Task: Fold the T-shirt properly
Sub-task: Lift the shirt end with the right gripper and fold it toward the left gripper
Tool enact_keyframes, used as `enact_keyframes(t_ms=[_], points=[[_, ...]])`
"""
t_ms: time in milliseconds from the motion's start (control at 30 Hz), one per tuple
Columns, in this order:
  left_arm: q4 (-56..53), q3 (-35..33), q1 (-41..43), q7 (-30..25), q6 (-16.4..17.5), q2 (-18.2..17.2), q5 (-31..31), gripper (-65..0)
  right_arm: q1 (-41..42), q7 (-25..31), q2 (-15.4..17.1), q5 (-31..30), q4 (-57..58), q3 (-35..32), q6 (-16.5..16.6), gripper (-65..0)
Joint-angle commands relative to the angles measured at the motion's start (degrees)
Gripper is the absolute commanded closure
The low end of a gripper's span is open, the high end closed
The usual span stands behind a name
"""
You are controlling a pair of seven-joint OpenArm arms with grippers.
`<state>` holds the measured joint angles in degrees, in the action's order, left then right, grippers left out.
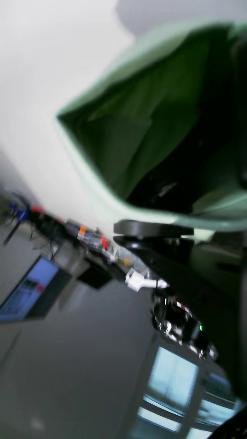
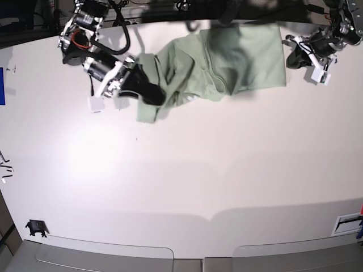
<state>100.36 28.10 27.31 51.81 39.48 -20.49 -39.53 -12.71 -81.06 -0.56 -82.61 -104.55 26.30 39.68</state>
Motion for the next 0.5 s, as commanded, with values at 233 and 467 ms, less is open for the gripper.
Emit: enact_keyframes(t_ms=[233, 467], points=[[0.81, 0.35, 1.27, -2.62, 0.52, -0.79, -0.98, 0.0, 0.48, 1.06, -4.11, 3.67, -1.9, -18.38, 0.32, 0.0], [0.81, 0.35, 1.27, -2.64, 0.52, -0.79, -1.01, 0.0, 0.5, 6.64, -7.78, 23.41, -1.88, -31.32, 0.32, 0.0]])
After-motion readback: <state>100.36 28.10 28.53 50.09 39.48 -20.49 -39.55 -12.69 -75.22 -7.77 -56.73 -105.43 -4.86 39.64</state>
